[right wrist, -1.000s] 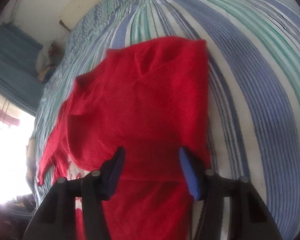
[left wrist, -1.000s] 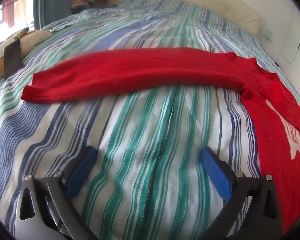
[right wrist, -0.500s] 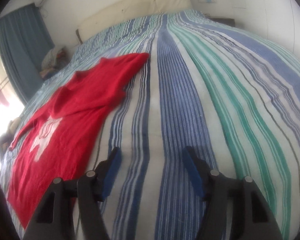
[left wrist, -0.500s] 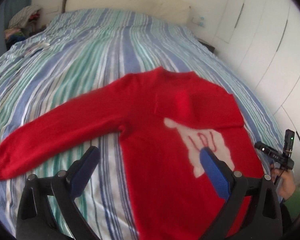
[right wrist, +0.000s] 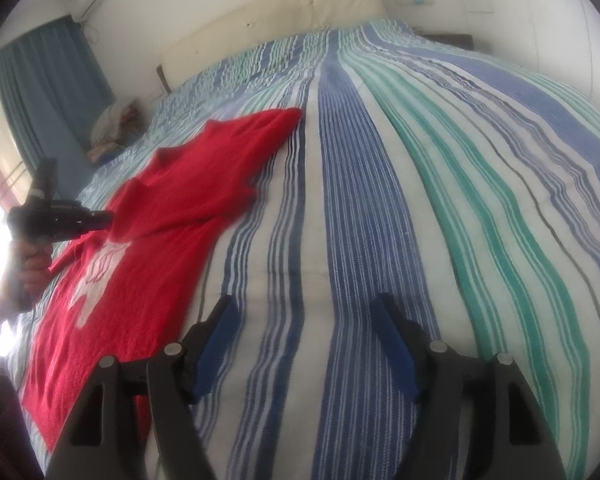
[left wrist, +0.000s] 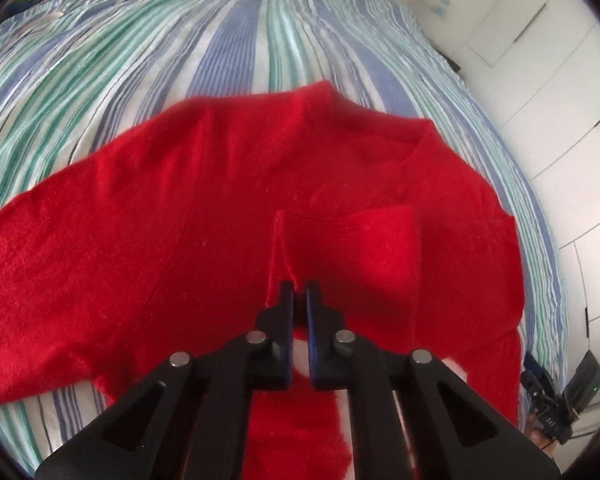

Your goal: Fold small clothes

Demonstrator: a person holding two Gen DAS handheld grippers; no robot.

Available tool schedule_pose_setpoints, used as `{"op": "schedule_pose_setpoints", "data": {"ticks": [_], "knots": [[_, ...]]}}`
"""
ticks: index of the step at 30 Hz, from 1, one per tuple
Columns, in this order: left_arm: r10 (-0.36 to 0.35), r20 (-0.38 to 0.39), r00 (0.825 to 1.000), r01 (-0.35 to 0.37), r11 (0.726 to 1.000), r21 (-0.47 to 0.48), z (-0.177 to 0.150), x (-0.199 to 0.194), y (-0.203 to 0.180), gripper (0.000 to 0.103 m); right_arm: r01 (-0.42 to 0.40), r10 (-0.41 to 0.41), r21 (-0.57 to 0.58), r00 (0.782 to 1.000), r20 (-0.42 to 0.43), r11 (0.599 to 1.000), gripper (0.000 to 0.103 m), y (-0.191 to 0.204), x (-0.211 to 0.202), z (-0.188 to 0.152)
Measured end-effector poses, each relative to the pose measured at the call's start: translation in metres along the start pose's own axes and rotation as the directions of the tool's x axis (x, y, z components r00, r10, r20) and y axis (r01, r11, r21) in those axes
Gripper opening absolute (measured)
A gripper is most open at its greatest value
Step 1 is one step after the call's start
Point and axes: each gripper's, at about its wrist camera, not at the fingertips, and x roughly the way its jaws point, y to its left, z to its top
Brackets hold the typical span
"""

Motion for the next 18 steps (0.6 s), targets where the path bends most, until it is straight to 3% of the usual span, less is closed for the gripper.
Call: {"op": "schedule_pose_setpoints", "data": {"ticks": [4,7,9,10,12,14,18], "knots": [[-0.016,0.085,0.996,0.022,0.997,-0.070,-0.020,-0.042,0.008,0.003,-0.001,0.001,-0.001,1.000,0.000,1.000,0.070,0.001,0.000,0.001],[0.049,0.047,0.998,-0.045,0.995,-0.092,-0.032,-0.045,0.015,0.009,-0.001,0.001,-0.002,1.000,0.000,1.000,0.070,0.001,0.001,0.001],[0.117,-0.009,0.993,-0.118,0.990,-0.074,-0.036,-0.035,0.017,0.033,0.001,-0.001,-0.004,1.000,-0.001,1.000,0.071,0.002,0.001,0.001],[0.116,-0.008,0.993,-0.116,0.990,-0.074,-0.040,-0.037,0.019,0.040,0.002,-0.002,-0.006,1.000,-0.001,1.000,0.071,0.001,0.002,0.001],[0.079,0.041,0.996,-0.075,0.994,-0.075,-0.053,-0.052,0.024,0.064,0.004,-0.004,-0.008,1.000,0.000,1.000,0.071,0.002,0.002,0.001],[0.067,0.082,0.994,-0.062,0.996,-0.060,-0.068,-0.071,0.029,0.075,0.001,-0.001,-0.006,1.000,0.002,1.000,0.071,0.001,0.001,0.000],[0.106,0.110,0.988,-0.099,0.993,-0.062,-0.090,-0.104,0.064,0.077,-0.004,0.004,-0.003,1.000,0.004,1.000,0.071,0.001,0.001,0.000]]}}
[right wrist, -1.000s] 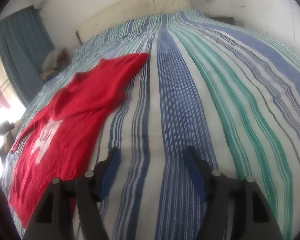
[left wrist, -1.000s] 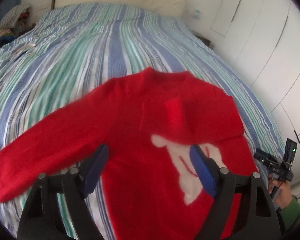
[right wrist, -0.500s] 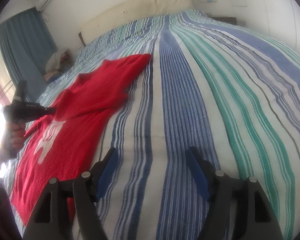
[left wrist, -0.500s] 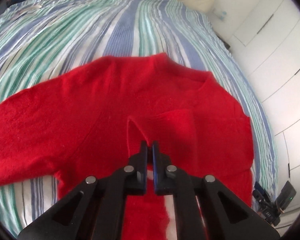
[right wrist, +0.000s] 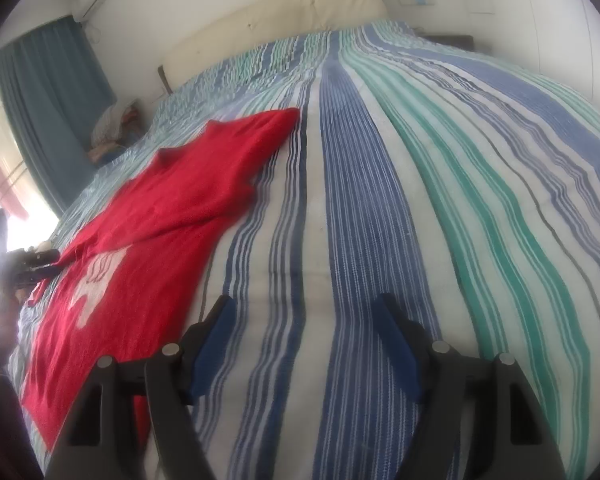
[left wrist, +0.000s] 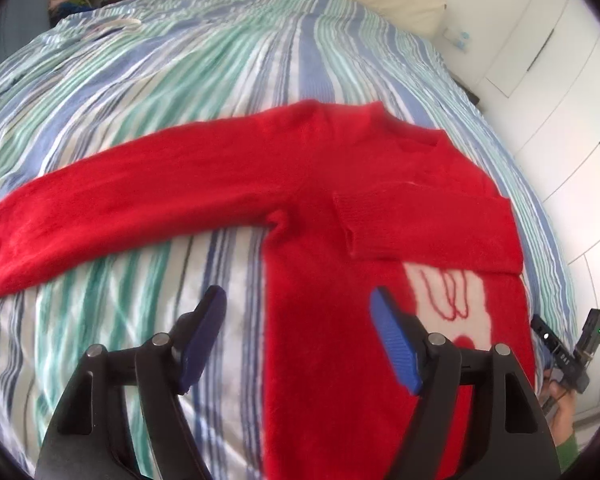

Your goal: Fold small clothes

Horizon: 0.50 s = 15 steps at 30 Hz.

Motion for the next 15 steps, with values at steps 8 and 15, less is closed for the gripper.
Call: {"op": "schedule_pose_setpoints", "data": {"ticks": [8,15], "knots": [[0.146,0.040,0.989,-0.127,0.945,-0.302,0.003,-0.056,0.168,0.077,0.000,0.000,0.000,1.000,0.001,1.000,0.071,0.000,0.000,0.000],[0.306,0.004,0.952,-0.277,0.868,-0.412,0.011,-0.069,0.261,0.078,0.002,-0.002,-0.002,1.000,0.000,1.000,0.071,0.000,0.000,0.000]]}}
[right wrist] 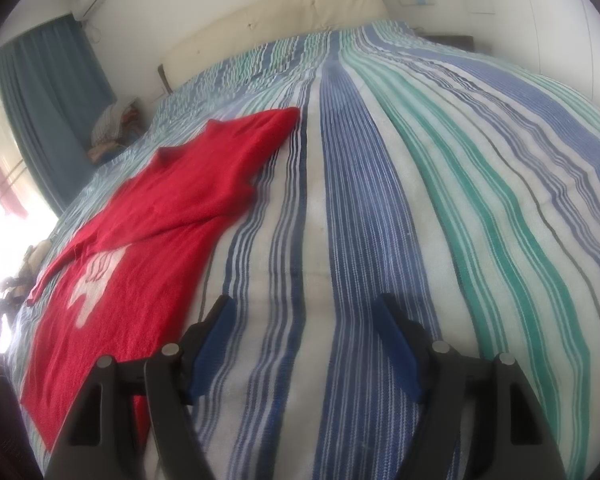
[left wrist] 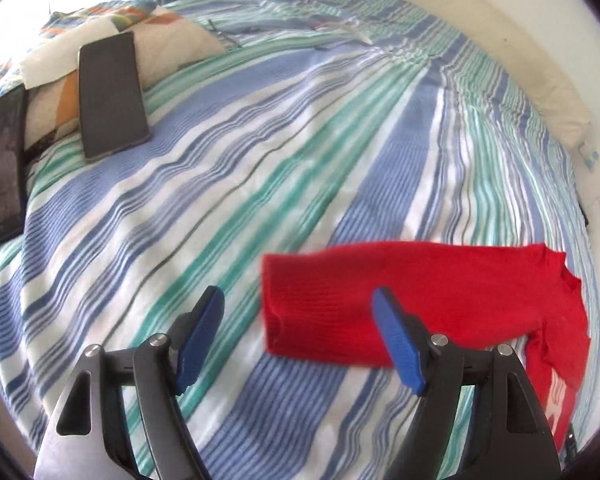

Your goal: Fold small clothes

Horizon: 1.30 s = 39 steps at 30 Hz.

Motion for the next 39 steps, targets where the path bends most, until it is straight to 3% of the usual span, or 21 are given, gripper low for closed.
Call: {"op": "schedule_pose_setpoints", "data": {"ticks": [3,5,7,9,12,14,16,18,20,23,26,28,29,30,31,32,33,35,37,39], "knots": [[0.006,-0.052,0.999,-0.008,0.999,-0.034,0.002,0.019,0.014,0.074,0.002,-0.002,-0.002,1.000,-0.001,1.000,0.071,0.000,0.000,0.000],[-0.044,-0.055,0.998,0.042,0.999,-0.033,-0.002,0.023,0.013,0.064,0.001,-0.001,-0.002,1.000,0.000,1.000,0.071,0.000,0.000,0.000],[-0.133,-0.083,0.988,0.133,0.991,-0.015,-0.004,0.027,0.003,0.044,0.002,-0.002,-0.002,1.000,0.000,1.000,0.071,0.000,0.000,0.000],[-0.139,-0.133,0.981,0.141,0.990,0.003,-0.006,0.035,-0.007,0.005,0.003,-0.003,-0.003,1.000,-0.001,1.000,0.071,0.000,0.000,0.000],[-0.083,-0.100,0.992,0.084,0.996,0.003,0.003,0.024,-0.025,0.004,0.002,-0.002,-0.002,1.000,0.000,1.000,0.072,0.000,0.000,0.000],[-0.130,-0.038,0.991,0.132,0.990,0.043,0.021,-0.001,-0.057,0.004,0.003,-0.003,-0.003,1.000,0.000,1.000,0.072,0.000,0.000,0.000],[-0.189,0.018,0.982,0.185,0.972,0.146,0.038,-0.033,-0.108,0.004,0.003,-0.003,-0.003,1.000,-0.001,1.000,0.071,0.000,0.000,0.000],[-0.267,0.038,0.963,0.248,0.932,0.266,0.048,-0.063,-0.171,0.004,0.003,-0.003,-0.004,1.000,-0.002,1.000,0.072,0.000,0.000,0.000],[-0.336,0.037,0.941,0.296,0.873,0.387,0.049,-0.087,-0.240,0.004,0.003,-0.003,-0.006,1.000,-0.004,1.000,0.073,0.001,0.001,0.000],[-0.436,-0.005,0.900,0.375,0.766,0.522,0.032,-0.110,-0.333,0.004,0.006,-0.006,-0.011,1.000,-0.005,1.000,0.073,0.001,0.001,0.000],[-0.509,-0.091,0.856,0.453,0.652,0.608,-0.006,-0.113,-0.409,0.004,0.003,-0.003,-0.009,1.000,-0.005,1.000,0.073,0.000,0.000,0.000],[-0.517,-0.141,0.845,0.465,0.578,0.671,-0.043,-0.105,-0.448,0.006,0.002,-0.003,-0.009,1.000,-0.005,1.000,0.073,-0.001,0.000,0.000],[-0.507,-0.176,0.844,0.471,0.543,0.695,-0.061,-0.096,-0.465,0.011,0.003,-0.003,-0.009,1.000,-0.005,1.000,0.073,0.000,0.000,0.000],[-0.479,-0.216,0.851,0.474,0.522,0.709,-0.078,-0.083,-0.480,0.023,0.002,-0.002,-0.008,1.000,-0.005,1.000,0.073,-0.001,0.000,0.000],[-0.433,-0.237,0.870,0.457,0.524,0.718,-0.092,-0.068,-0.489,0.036,0.002,-0.002,-0.008,1.000,-0.005,1.000,0.073,0.000,0.000,0.000],[-0.383,-0.234,0.894,0.422,0.543,0.726,-0.103,-0.055,-0.494,0.061,0.001,-0.001,-0.008,1.000,-0.004,1.000,0.073,-0.001,0.000,0.000],[-0.355,-0.215,0.910,0.392,0.563,0.728,-0.109,-0.045,-0.493,0.070,0.000,0.000,-0.007,1.000,-0.004,1.000,0.073,-0.001,0.000,0.000],[-0.340,-0.208,0.917,0.381,0.593,0.709,-0.109,-0.028,-0.477,0.070,-0.003,0.003,-0.005,1.000,-0.003,1.000,0.073,-0.001,-0.001,-0.001],[-0.317,-0.201,0.927,0.367,0.652,0.664,-0.098,-0.014,-0.452,0.070,-0.006,0.006,-0.003,1.000,-0.002,1.000,0.073,-0.001,-0.001,-0.001],[-0.320,-0.204,0.925,0.375,0.700,0.607,-0.084,-0.008,-0.419,0.069,-0.008,0.008,-0.002,1.000,-0.003,1.000,0.073,-0.002,-0.001,-0.001]]}}
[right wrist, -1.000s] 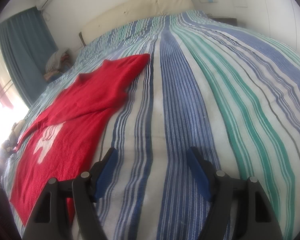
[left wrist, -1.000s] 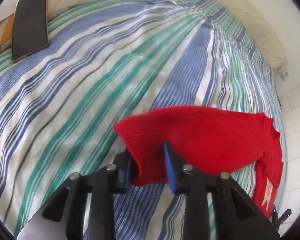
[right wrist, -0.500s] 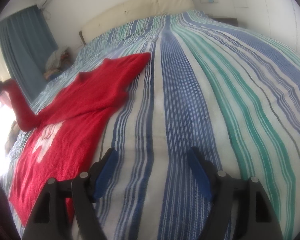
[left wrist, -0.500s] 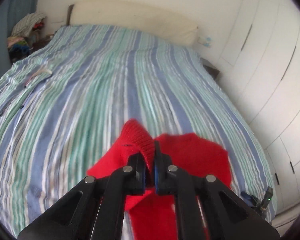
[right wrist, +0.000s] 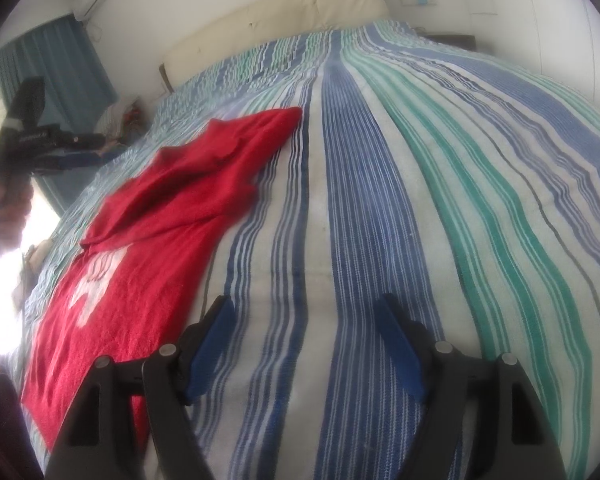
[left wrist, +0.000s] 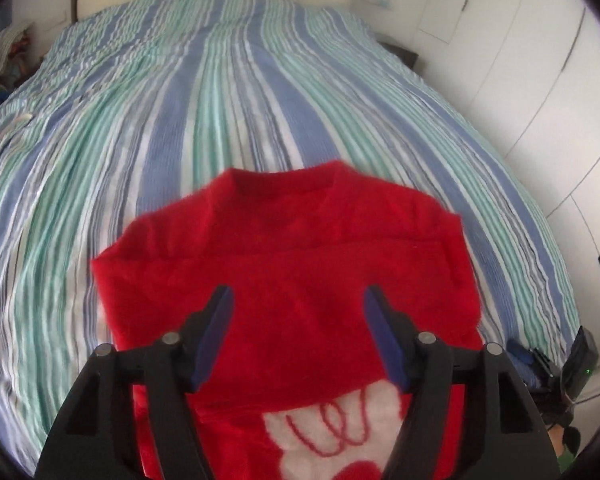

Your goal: Fold small clothes

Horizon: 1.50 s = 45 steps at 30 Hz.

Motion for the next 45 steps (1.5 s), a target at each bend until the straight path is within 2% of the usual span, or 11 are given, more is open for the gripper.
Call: {"op": "schedule_pose_setpoints", "data": {"ticks": [3,7,14,16,18,22,26,31,33,35,45], "knots": [[0.024,0.021,0.999,-0.023,0.999,-0.040,-0.019,-0.015,0.047,0.070,-0.005,0.005,0.000,1.000,-0.002,1.000,0.075,0.000,0.001,0.000],[0.050,-0.001,0.999,-0.050,0.998,0.047,-0.063,-0.029,0.081,0.070,0.001,-0.001,-0.006,1.000,-0.003,1.000,0.075,0.001,0.002,0.001],[0.139,0.009,0.990,-0.138,0.972,0.191,-0.093,0.003,0.068,0.070,0.012,-0.013,-0.016,1.000,-0.005,1.000,0.076,0.004,0.004,0.000],[0.165,0.044,0.985,-0.170,0.966,0.194,-0.091,0.015,0.064,0.060,0.016,-0.016,-0.019,1.000,-0.005,1.000,0.076,0.005,0.004,0.000],[0.214,0.039,0.976,-0.218,0.959,0.184,-0.093,0.028,0.068,0.006,0.018,-0.018,-0.019,1.000,-0.003,1.000,0.076,0.006,0.003,0.000],[0.261,0.120,0.958,-0.274,0.956,0.108,-0.113,0.019,0.083,0.004,0.016,-0.016,-0.018,1.000,-0.003,1.000,0.076,0.006,0.003,0.000],[0.237,0.104,0.966,-0.242,0.969,0.040,-0.122,0.019,0.097,0.004,0.012,-0.012,-0.016,1.000,-0.004,1.000,0.076,0.005,0.003,0.000],[0.273,0.096,0.957,-0.278,0.959,0.047,-0.121,0.021,0.090,0.019,0.013,-0.014,-0.017,1.000,-0.004,1.000,0.076,0.004,0.004,0.001],[0.293,0.088,0.952,-0.295,0.955,0.006,-0.126,0.010,0.092,0.059,0.012,-0.012,-0.016,1.000,-0.004,1.000,0.076,0.004,0.004,0.001],[0.286,0.096,0.954,-0.283,0.958,-0.037,-0.137,-0.007,0.095,0.080,0.011,-0.011,-0.015,1.000,-0.004,1.000,0.076,0.004,0.004,0.001],[0.191,0.091,0.977,-0.183,0.979,-0.091,-0.196,-0.064,0.093,0.090,0.014,-0.014,-0.018,1.000,-0.004,1.000,0.076,0.005,0.004,0.001]]}}
